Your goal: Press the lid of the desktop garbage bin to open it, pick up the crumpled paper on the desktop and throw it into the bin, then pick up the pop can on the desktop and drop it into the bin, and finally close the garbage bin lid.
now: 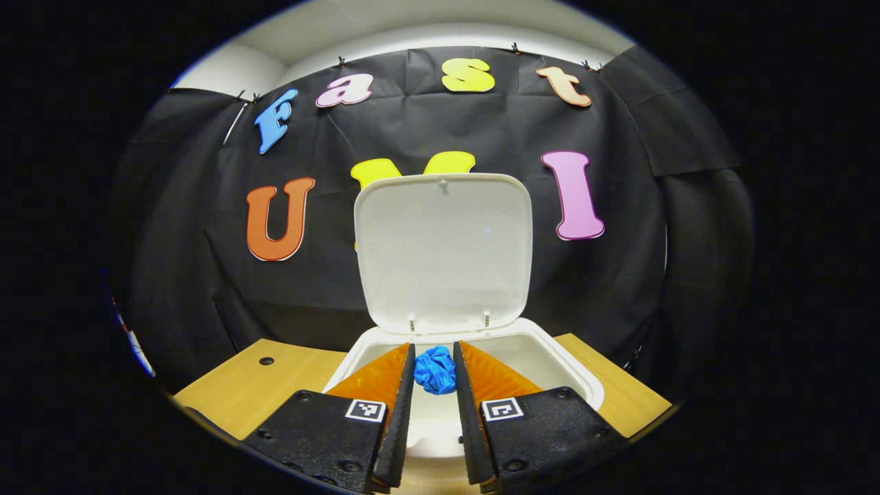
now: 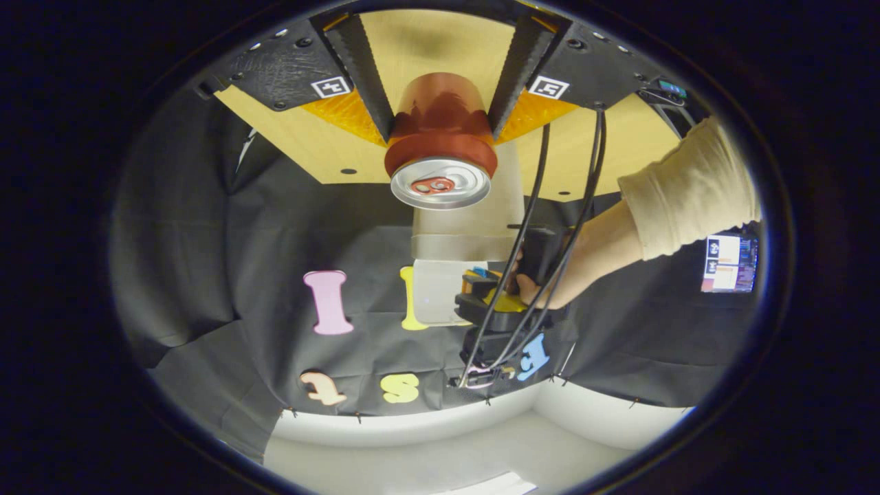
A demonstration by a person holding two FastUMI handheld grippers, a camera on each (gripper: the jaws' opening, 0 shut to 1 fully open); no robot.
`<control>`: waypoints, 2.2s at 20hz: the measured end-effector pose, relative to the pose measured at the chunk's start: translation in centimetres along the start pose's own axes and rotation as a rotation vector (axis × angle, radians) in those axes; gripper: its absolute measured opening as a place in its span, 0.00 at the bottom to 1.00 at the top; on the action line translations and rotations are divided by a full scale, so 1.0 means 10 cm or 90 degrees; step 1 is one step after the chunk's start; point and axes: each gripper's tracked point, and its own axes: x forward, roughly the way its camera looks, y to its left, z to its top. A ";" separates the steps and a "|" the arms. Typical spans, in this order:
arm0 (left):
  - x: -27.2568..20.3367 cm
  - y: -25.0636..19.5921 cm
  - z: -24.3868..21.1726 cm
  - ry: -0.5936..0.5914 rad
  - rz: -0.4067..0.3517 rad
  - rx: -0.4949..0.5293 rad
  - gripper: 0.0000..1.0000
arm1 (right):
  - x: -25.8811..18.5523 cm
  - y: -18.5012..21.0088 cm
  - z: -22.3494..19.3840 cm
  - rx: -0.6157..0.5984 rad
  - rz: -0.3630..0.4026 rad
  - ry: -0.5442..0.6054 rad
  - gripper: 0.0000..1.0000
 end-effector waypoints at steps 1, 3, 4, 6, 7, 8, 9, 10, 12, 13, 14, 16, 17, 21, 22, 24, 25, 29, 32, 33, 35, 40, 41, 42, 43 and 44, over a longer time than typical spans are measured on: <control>0.06 -0.01 0.00 0.001 0.000 0.007 0.37 | 0.01 -0.03 -0.01 0.000 -0.004 -0.002 0.78; 0.14 -0.05 -0.03 0.003 -0.005 0.006 0.36 | 0.05 -0.07 -0.05 0.008 -0.007 0.003 0.79; 0.15 -0.06 -0.06 0.008 -0.003 0.007 0.36 | 0.06 -0.08 -0.07 0.014 -0.006 0.010 0.78; 0.17 -0.07 -0.07 0.011 -0.002 0.005 0.36 | 0.08 -0.10 -0.14 0.023 -0.007 0.023 0.79; 0.18 -0.07 -0.06 0.009 0.000 0.005 0.36 | 0.09 -0.11 -0.16 0.025 -0.008 0.029 0.79; 0.17 -0.07 -0.04 0.004 -0.003 0.006 0.36 | 0.09 -0.12 -0.17 0.028 -0.008 0.033 0.79; 0.16 -0.06 -0.01 -0.004 -0.003 0.005 0.36 | 0.09 -0.11 -0.18 0.030 -0.008 0.034 0.78; 0.16 -0.06 0.01 -0.009 -0.006 0.005 0.37 | 0.10 -0.11 -0.18 0.030 -0.009 0.035 0.79; 0.10 -0.07 0.01 -0.009 -0.010 -0.001 0.42 | 0.10 -0.11 -0.19 0.029 -0.009 0.035 0.78; 0.09 -0.04 0.03 -0.014 -0.006 -0.005 0.46 | 0.09 -0.08 -0.19 0.030 -0.005 0.036 0.78; 0.06 -0.02 0.04 -0.015 -0.002 -0.009 0.71 | 0.10 -0.08 -0.20 0.032 -0.002 0.037 0.79; 0.01 0.04 0.02 -0.011 0.007 -0.021 0.99 | 0.10 -0.07 -0.20 0.039 0.006 0.038 0.80; -0.03 0.08 -0.01 -0.004 0.013 -0.030 0.99 | 0.11 -0.08 -0.21 0.039 0.004 0.039 0.79; -0.26 0.19 -0.01 -0.007 0.001 -0.047 0.99 | 0.11 -0.18 -0.18 0.028 -0.016 0.029 0.78; -0.35 0.25 0.01 -0.018 0.003 -0.044 0.99 | 0.12 -0.20 -0.16 0.026 -0.022 0.028 0.78; -0.54 0.40 0.03 -0.039 0.010 -0.033 0.99 | 0.14 -0.24 -0.11 0.020 -0.035 0.026 0.79; -0.66 0.52 0.03 -0.052 0.026 -0.032 0.99 | 0.14 -0.28 -0.08 0.020 -0.044 0.024 0.78; -1.04 0.82 -0.19 -0.071 0.047 -0.034 0.99 | 0.15 -0.30 0.13 0.019 -0.069 0.014 0.78; -1.28 1.04 -0.41 -0.067 0.063 -0.013 0.99 | 0.14 -0.30 0.32 0.010 -0.082 0.001 0.79; -1.34 1.08 -0.53 -0.057 0.059 -0.018 0.98 | 0.16 -0.29 0.36 0.008 -0.083 0.005 0.79; -1.45 1.12 -0.71 -0.041 0.052 -0.032 0.99 | 0.16 -0.25 0.52 0.002 -0.086 0.004 0.78; -1.69 1.26 -0.91 -0.056 0.076 -0.047 0.99 | 0.20 -0.12 1.10 -0.017 -0.077 -0.020 0.79; -1.75 1.21 -0.93 -0.057 0.072 -0.050 0.99 | 0.20 -0.04 1.25 -0.027 -0.068 -0.025 0.79; -1.79 1.18 -0.95 -0.062 0.066 -0.046 0.99 | 0.20 0.00 1.38 -0.038 -0.068 -0.030 0.79; -1.82 1.18 -0.96 -0.062 0.067 -0.040 0.99 | 0.21 0.03 1.53 -0.054 -0.067 -0.035 0.79; -1.85 1.18 -0.98 -0.063 0.066 -0.035 0.99 | 0.25 0.10 1.69 -0.069 -0.062 -0.038 0.79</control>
